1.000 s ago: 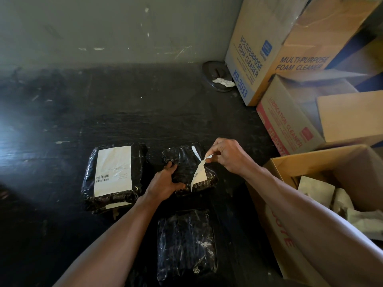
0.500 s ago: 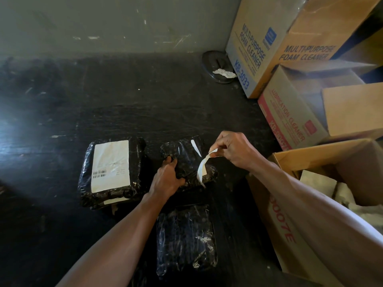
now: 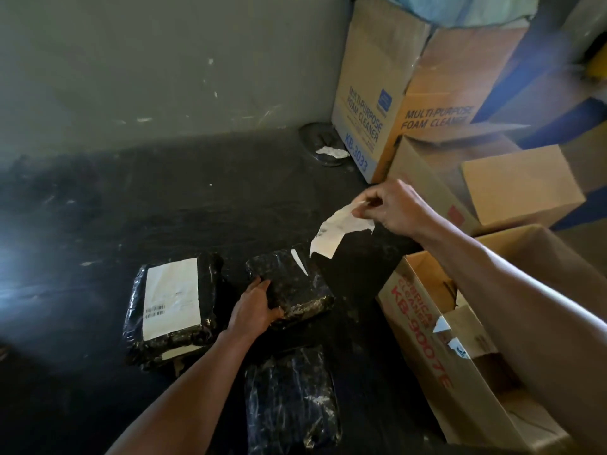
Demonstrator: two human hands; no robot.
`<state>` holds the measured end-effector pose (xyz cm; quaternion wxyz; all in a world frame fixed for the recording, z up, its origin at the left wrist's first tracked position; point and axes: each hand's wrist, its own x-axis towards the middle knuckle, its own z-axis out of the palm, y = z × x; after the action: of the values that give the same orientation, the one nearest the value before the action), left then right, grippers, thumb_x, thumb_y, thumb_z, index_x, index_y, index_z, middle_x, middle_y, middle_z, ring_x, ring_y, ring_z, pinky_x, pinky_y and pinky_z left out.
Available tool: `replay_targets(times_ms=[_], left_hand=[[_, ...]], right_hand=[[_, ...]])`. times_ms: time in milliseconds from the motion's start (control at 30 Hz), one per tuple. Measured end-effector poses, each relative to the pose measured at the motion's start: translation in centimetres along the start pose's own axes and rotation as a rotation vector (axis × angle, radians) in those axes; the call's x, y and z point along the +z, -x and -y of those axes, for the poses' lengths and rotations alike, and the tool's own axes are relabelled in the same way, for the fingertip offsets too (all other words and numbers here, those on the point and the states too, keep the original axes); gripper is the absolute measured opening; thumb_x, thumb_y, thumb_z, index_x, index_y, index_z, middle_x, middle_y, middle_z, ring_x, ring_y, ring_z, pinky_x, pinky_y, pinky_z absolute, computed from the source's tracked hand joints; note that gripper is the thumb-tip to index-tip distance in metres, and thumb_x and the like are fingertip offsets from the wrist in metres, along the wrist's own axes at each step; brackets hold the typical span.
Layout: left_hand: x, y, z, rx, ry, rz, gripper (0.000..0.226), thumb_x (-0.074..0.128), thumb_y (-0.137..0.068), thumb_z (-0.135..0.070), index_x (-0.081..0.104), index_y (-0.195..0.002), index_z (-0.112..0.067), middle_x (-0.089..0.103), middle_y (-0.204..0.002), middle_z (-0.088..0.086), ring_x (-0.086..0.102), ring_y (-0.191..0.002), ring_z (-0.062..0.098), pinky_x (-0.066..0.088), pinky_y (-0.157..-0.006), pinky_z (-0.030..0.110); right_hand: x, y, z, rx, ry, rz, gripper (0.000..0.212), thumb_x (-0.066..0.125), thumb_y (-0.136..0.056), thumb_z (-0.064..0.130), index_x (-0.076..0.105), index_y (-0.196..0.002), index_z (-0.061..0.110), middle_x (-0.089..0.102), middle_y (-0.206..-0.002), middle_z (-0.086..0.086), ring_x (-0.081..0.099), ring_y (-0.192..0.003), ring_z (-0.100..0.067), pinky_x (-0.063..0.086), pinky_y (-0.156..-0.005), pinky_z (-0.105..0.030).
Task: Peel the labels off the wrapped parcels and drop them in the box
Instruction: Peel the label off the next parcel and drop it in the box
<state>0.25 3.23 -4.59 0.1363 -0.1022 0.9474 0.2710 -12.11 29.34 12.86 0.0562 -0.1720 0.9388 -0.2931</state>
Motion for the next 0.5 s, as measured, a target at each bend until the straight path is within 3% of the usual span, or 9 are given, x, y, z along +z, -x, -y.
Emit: replay_targets(times_ms=[67,133,333,400,467,500], left_hand=[[0.0,0.3,0.1,0.009,-0.004,-0.013,0.086,0.077,-0.08,-0.036,0.033,-0.15,-0.013,0.034,-0.156,0.009,0.037,-0.14,0.024,0.033,-0.113,0.039],[-0.1,0.6,-0.1,0.016,-0.01,-0.018,0.084,0.077,-0.08,-0.036,0.035,-0.149,-0.013,0.04,-0.152,0.007,0.042,-0.136,0.024,0.037,-0.11,0.04],[-0.9,1.1,-0.9,0.017,-0.01,-0.035,0.081,0.079,-0.079,-0.033,0.04,-0.147,-0.013,0.051,-0.142,0.011,0.05,-0.128,0.027,0.043,-0.104,0.04],[-1.1,1.3,-1.8,0.025,0.005,-0.043,0.078,0.078,-0.079,-0.034,0.042,-0.145,-0.015,0.054,-0.139,0.01,0.053,-0.126,0.026,0.045,-0.102,0.039],[-1.2,1.5,-3.3,0.05,0.057,-0.056,0.074,0.078,-0.079,-0.033,0.045,-0.143,-0.016,0.056,-0.136,0.008,0.054,-0.124,0.024,0.045,-0.101,0.037],[-1.1,1.6,-4.1,0.071,0.087,-0.058,0.073,0.077,-0.08,-0.033,0.046,-0.143,-0.016,0.056,-0.137,0.007,0.055,-0.123,0.022,0.045,-0.101,0.035]], right_hand=[[-0.1,0.9,-0.5,0.023,-0.022,-0.015,0.024,0.077,-0.086,0.021,0.076,-0.11,0.018,0.074,-0.104,0.003,0.065,-0.091,-0.005,0.048,-0.077,-0.015],[-0.7,1.9,-1.0,0.049,-0.038,-0.051,0.026,0.077,-0.087,0.019,0.076,-0.113,0.016,0.073,-0.108,0.003,0.063,-0.093,-0.005,0.042,-0.073,-0.01],[-2.8,5.6,-2.9,0.121,-0.072,-0.204,0.026,0.075,-0.089,0.014,0.075,-0.115,0.013,0.069,-0.1,0.002,0.061,-0.08,-0.009,0.041,-0.061,-0.014],[-3.7,6.9,-3.8,0.156,-0.065,-0.27,0.021,0.076,-0.088,0.014,0.077,-0.108,0.011,0.071,-0.094,0.0,0.063,-0.071,-0.01,0.049,-0.06,-0.021],[-4.6,8.3,-4.9,0.202,-0.03,-0.321,0.016,0.077,-0.087,0.015,0.076,-0.096,0.002,0.073,-0.09,-0.008,0.068,-0.072,-0.022,0.059,-0.063,-0.038],[-5.0,9.0,-5.5,0.22,-0.016,-0.344,0.017,0.076,-0.087,0.015,0.074,-0.093,-0.001,0.073,-0.09,-0.011,0.068,-0.074,-0.026,0.059,-0.062,-0.04]])
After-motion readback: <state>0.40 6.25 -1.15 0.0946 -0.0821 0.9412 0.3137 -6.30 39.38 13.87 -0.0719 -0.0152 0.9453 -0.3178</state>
